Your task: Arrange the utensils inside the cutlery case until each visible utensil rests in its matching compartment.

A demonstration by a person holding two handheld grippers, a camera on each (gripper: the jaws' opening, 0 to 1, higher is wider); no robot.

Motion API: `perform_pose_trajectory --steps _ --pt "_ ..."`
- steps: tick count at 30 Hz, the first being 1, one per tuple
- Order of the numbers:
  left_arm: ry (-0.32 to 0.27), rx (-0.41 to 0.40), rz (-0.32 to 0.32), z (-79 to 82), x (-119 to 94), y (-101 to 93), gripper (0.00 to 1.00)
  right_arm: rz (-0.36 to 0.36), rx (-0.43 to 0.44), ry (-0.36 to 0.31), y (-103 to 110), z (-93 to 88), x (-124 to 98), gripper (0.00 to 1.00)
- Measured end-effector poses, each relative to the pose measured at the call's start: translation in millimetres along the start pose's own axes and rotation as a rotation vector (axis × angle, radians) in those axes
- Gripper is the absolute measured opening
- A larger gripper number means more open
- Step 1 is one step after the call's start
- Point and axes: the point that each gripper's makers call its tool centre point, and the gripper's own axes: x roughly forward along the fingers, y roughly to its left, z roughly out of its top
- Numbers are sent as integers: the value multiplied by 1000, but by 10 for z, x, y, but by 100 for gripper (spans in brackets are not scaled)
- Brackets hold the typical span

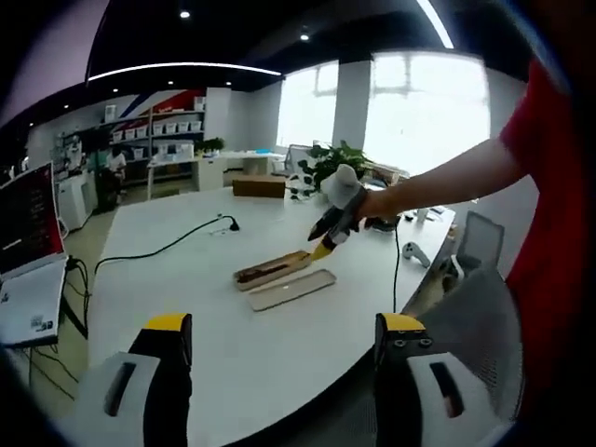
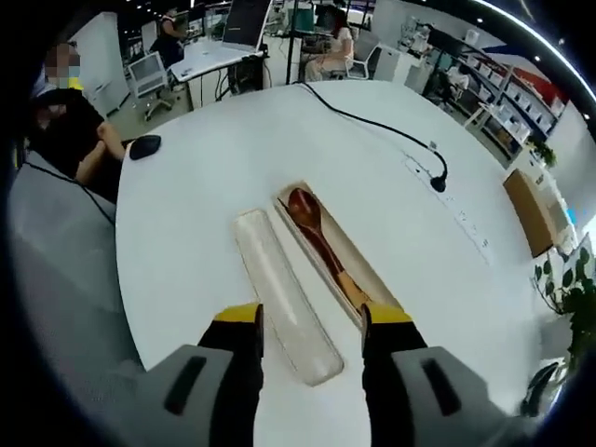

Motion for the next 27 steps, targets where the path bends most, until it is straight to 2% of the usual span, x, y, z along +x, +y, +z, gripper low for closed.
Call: perform_pose_trajectory --steps 1,3,4,9,13,17,20,22,23,26,27 --pt "-3 4 0 22 17 12 76 -2 0 1 14 -20 -31 42" --pt "-56 22 -4 138 60 32 68 -22 1 -1 23 -67 -113 43" --pt "-48 14 -9 135 75 35 68 -32 6 -7 26 -88 -167 43" --pt "-37 70 -34 171 214 27 70 -60 58 -53 62 -139 -312 45" --pt "-34 40 -60 172 347 31 76 -68 66 -64 127 -239 -396 46" --pt "-13 59 -78 128 565 42 76 -82 80 -80 134 -352 -481 47" --pt "-15 69 -85 175 703 44 76 -86 98 -95 131 -420 -529 48" --pt "-10 80 -86 156 788 70 76 -86 109 -112 119 -439 -522 50" --pt "32 93 -81 85 863 108 75 -87 125 -114 110 -470 -508 51" --pt "-17 100 -108 92 995 96 72 -91 148 -127 91 -515 -480 54" --pt "-10 96 -98 1 1068 153 71 -94 157 -133 91 -536 -468 54"
